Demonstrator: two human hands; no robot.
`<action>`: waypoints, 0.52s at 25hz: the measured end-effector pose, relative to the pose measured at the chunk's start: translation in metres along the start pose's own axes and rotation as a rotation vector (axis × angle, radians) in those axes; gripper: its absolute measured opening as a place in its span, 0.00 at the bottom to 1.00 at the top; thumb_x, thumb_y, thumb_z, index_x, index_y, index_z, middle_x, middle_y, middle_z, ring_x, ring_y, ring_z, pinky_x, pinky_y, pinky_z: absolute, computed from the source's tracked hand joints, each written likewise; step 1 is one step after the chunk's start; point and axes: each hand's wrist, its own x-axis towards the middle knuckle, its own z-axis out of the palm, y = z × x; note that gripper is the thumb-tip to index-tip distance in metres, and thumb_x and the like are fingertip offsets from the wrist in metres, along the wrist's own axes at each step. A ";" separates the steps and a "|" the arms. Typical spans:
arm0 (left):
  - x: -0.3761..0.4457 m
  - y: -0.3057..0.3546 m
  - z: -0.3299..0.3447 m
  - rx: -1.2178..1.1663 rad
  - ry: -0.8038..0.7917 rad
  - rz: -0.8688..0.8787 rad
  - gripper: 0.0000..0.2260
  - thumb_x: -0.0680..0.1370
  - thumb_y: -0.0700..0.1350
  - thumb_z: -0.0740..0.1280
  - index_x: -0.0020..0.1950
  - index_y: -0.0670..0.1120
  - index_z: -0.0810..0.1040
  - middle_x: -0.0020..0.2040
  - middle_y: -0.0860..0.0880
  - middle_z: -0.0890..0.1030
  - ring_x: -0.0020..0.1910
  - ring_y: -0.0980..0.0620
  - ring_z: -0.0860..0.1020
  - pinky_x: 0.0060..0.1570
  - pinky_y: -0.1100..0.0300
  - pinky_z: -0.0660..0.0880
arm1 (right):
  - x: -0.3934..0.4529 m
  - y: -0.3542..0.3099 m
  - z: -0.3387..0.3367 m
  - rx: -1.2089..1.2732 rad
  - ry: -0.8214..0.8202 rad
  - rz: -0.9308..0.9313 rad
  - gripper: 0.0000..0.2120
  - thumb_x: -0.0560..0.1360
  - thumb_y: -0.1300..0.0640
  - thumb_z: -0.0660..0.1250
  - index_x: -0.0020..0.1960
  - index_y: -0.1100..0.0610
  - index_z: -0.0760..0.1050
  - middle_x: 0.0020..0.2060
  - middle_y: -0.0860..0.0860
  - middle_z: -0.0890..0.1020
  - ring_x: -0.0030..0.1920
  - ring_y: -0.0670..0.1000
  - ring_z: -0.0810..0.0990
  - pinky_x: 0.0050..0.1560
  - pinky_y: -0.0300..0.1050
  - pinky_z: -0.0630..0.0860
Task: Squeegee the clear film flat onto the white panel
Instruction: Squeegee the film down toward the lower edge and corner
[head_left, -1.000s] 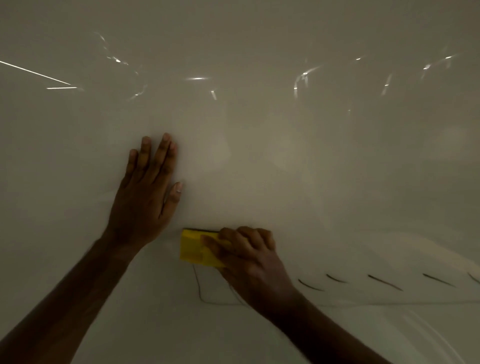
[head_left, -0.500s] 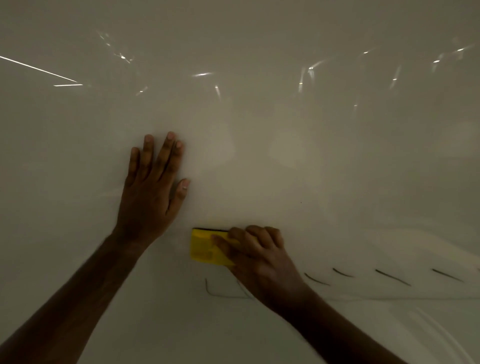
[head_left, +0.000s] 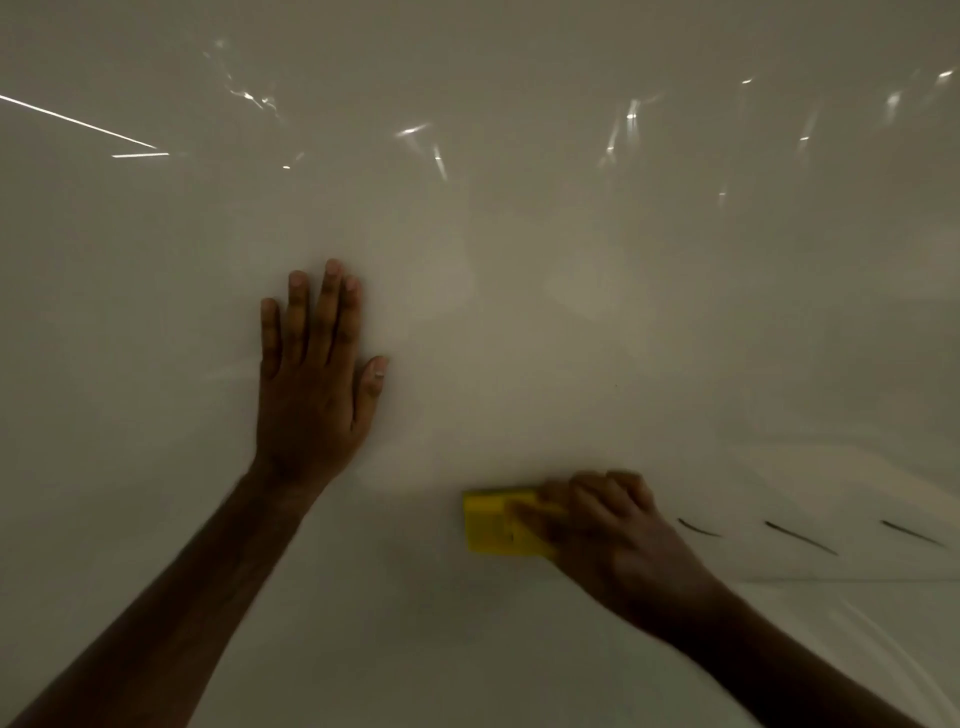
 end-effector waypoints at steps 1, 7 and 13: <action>-0.001 0.002 0.000 0.001 0.001 -0.008 0.31 0.89 0.53 0.54 0.88 0.39 0.54 0.88 0.39 0.53 0.87 0.35 0.51 0.85 0.37 0.47 | 0.016 0.004 -0.003 0.012 0.030 0.061 0.23 0.83 0.49 0.67 0.77 0.46 0.71 0.66 0.50 0.79 0.61 0.57 0.79 0.61 0.54 0.71; -0.008 0.005 0.003 0.001 0.004 -0.021 0.31 0.89 0.53 0.55 0.87 0.38 0.53 0.87 0.38 0.53 0.87 0.34 0.51 0.85 0.36 0.46 | 0.001 -0.020 0.018 0.047 -0.031 -0.069 0.22 0.84 0.53 0.67 0.77 0.48 0.71 0.66 0.49 0.80 0.62 0.56 0.79 0.61 0.53 0.72; -0.016 0.017 0.007 -0.001 -0.005 -0.059 0.31 0.89 0.51 0.54 0.87 0.35 0.53 0.87 0.35 0.52 0.86 0.30 0.50 0.84 0.32 0.47 | -0.076 0.020 -0.011 -0.028 -0.068 -0.125 0.24 0.82 0.55 0.68 0.77 0.48 0.72 0.64 0.49 0.82 0.62 0.55 0.81 0.63 0.53 0.73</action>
